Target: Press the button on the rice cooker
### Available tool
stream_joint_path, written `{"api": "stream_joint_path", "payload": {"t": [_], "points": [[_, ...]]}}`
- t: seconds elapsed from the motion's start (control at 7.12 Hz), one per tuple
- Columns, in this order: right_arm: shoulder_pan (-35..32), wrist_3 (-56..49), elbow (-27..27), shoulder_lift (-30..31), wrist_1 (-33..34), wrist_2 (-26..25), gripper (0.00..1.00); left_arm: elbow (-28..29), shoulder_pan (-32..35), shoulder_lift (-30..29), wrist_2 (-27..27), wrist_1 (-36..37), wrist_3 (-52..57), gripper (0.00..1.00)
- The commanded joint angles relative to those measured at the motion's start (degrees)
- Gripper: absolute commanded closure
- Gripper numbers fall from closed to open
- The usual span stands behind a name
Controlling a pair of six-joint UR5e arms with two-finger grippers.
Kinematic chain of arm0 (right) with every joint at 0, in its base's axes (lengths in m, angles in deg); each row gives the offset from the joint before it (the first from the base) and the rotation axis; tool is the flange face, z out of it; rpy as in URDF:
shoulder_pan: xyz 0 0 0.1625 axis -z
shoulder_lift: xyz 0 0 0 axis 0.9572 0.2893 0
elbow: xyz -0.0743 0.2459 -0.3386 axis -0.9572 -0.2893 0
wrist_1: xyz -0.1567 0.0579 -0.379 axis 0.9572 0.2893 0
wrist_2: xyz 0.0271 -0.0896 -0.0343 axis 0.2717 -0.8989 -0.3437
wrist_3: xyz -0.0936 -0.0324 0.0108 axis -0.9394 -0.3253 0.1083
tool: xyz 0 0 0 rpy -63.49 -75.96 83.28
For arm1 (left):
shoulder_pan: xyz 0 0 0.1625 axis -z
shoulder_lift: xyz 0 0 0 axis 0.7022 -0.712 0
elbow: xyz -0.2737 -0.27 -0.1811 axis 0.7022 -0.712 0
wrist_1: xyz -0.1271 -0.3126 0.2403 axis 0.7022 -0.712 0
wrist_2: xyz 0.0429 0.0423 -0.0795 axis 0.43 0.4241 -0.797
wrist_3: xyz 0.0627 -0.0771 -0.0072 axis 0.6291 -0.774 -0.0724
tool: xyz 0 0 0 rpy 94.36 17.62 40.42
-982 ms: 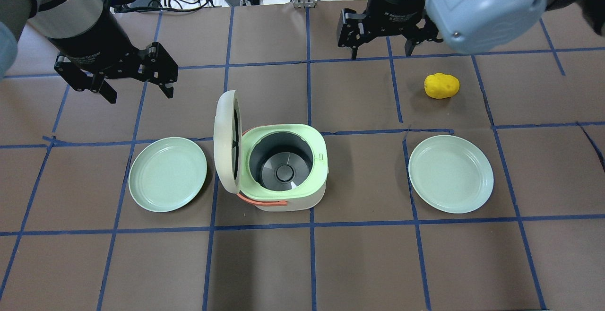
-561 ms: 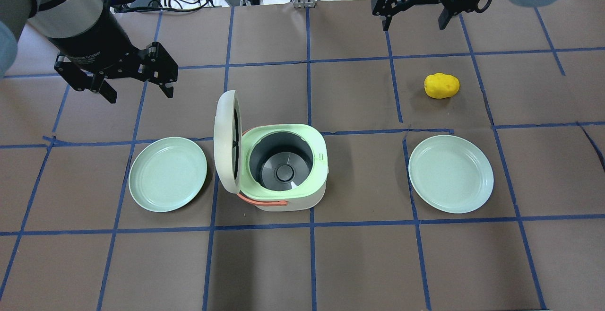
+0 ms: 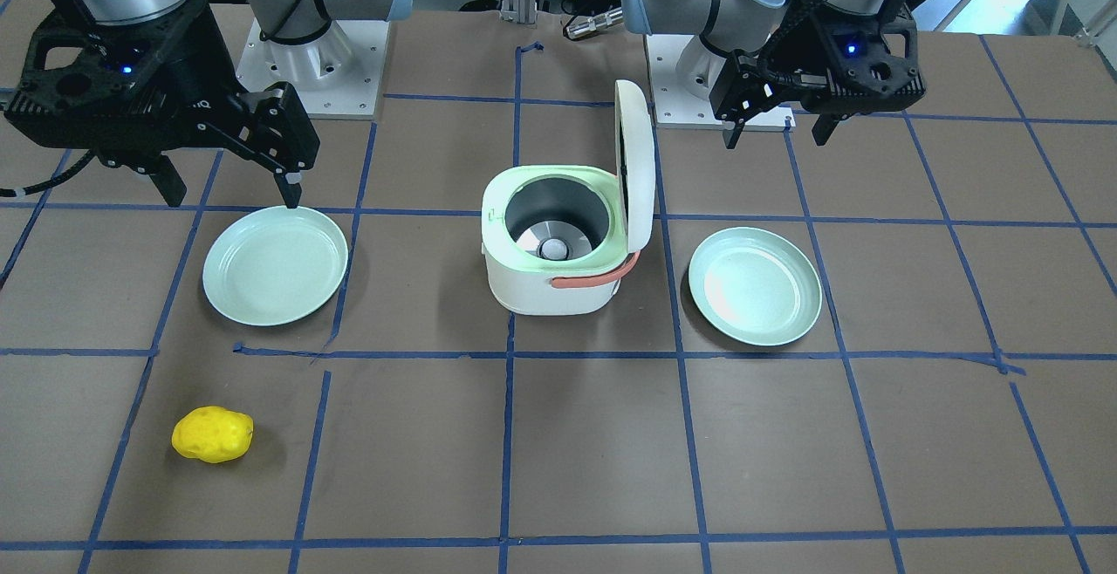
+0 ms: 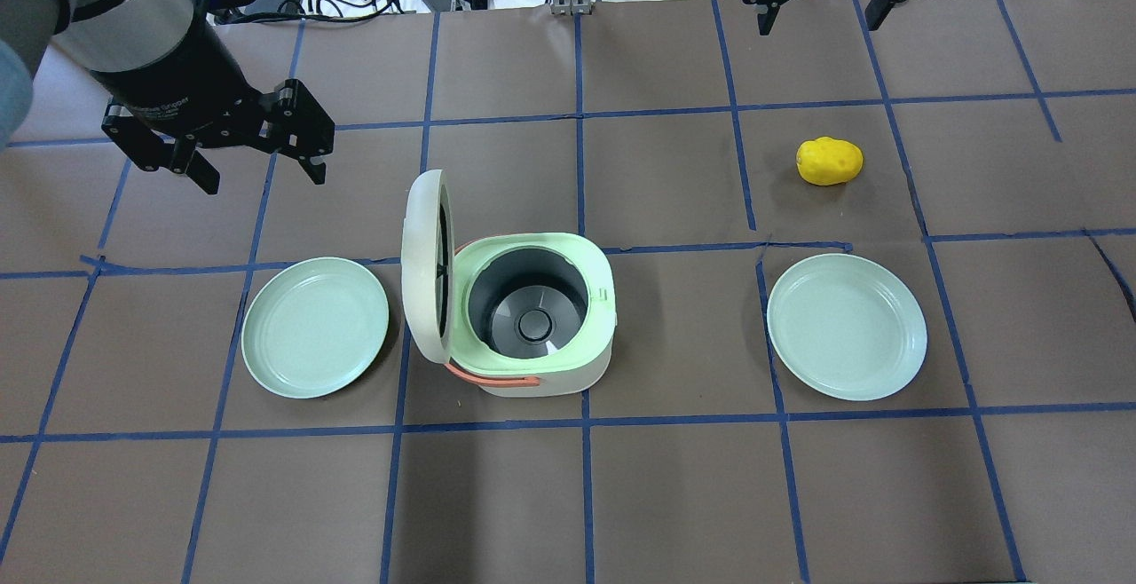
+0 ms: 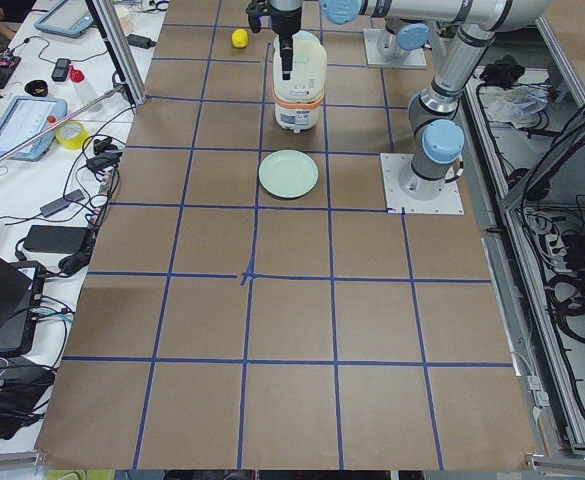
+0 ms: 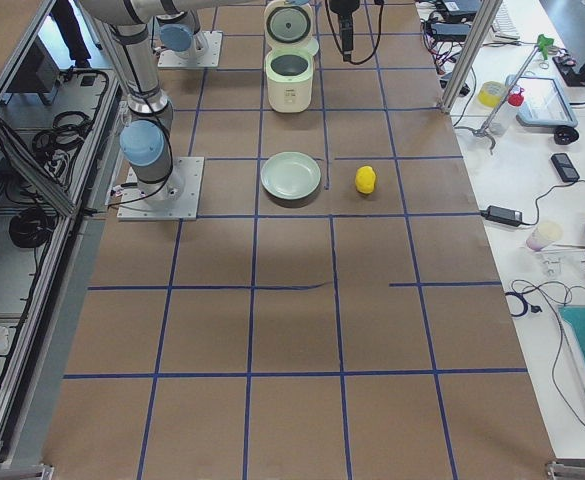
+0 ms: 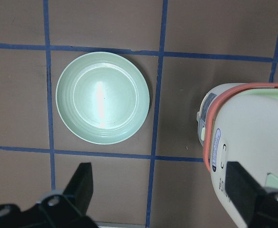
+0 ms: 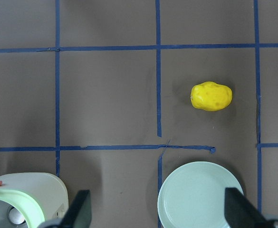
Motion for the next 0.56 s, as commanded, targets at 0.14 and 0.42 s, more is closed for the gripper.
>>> {"api": "stream_joint_path", "payload": {"t": [0.14,0.42], "points": [[0.54,-0.52,-0.34,0.28,-1.99,0.08,0.00,0.00,0.00,0.00,0.00,0.00,-0.07,0.00],[0.19,-0.34,0.45,0.63,-2.34,-0.10,0.00,0.00,0.00,0.00,0.00,0.00,-0.07,0.00]]}}
